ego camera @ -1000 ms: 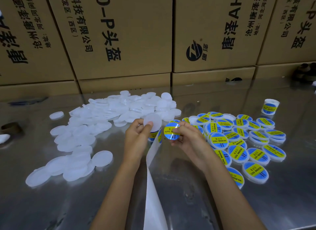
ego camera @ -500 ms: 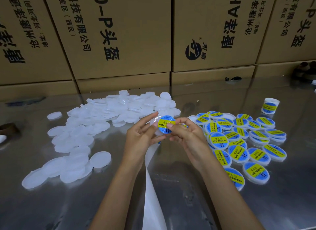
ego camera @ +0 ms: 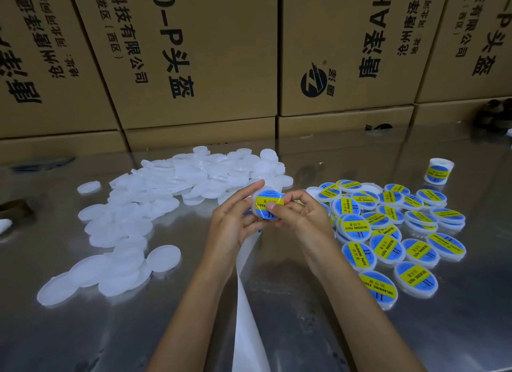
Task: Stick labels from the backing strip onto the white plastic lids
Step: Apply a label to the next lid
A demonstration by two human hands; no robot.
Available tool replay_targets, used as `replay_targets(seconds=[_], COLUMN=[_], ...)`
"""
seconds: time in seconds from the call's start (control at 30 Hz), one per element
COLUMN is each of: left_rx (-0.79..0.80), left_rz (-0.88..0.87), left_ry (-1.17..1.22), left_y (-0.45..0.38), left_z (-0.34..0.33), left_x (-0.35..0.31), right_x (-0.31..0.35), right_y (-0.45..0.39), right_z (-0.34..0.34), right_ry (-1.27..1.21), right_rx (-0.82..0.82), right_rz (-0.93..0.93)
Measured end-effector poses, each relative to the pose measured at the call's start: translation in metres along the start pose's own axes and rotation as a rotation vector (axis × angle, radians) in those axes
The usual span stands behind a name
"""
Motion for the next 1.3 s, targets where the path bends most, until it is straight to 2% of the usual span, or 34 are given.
replay_targets(seconds=[0.33, 0.83, 0.97, 1.1, 1.2, 1.3], left_rx=[0.002, -0.033, -0.065, -0.048, 0.009, 0.064], left_rz=[-0.023, -0.190, -0.160, 0.018, 0.114, 0.126], left_ry=[-0.048, -0.248, -0.105, 0.194, 0.303, 0.311], left_y=[0.003, 0.010, 0.008, 0.006, 0.008, 0.011], left_z=[-0.003, -0.009, -0.004, 0.000, -0.007, -0.014], left_x=[0.000, -0.011, -0.010, -0.003, 0.000, -0.001], right_x=[0.000, -0.012, -0.010, -0.007, -0.007, -0.007], right_y=[0.000, -0.006, -0.008, -0.006, -0.002, 0.001], right_z=[0.002, 0.006, 0.007, 0.011, 0.003, -0.002], right_ry=[0.036, 0.130, 0.237, 0.366, 0.596, 0.830], right_rx=[-0.040, -0.083, -0.131, -0.176, -0.135, -0.140], right_rz=[0.036, 0.033, 0.113, 0.219, 0.292, 0.342])
Point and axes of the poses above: each hand's wrist, its own y-axis away from the middle knuckle, its own z-axis out of the back of the hand, x = y × z, the point moved 7 cm from there along -y, towards the middle knuckle, and after that the axes turned 4 degrees about z, right-handed, at the moved point
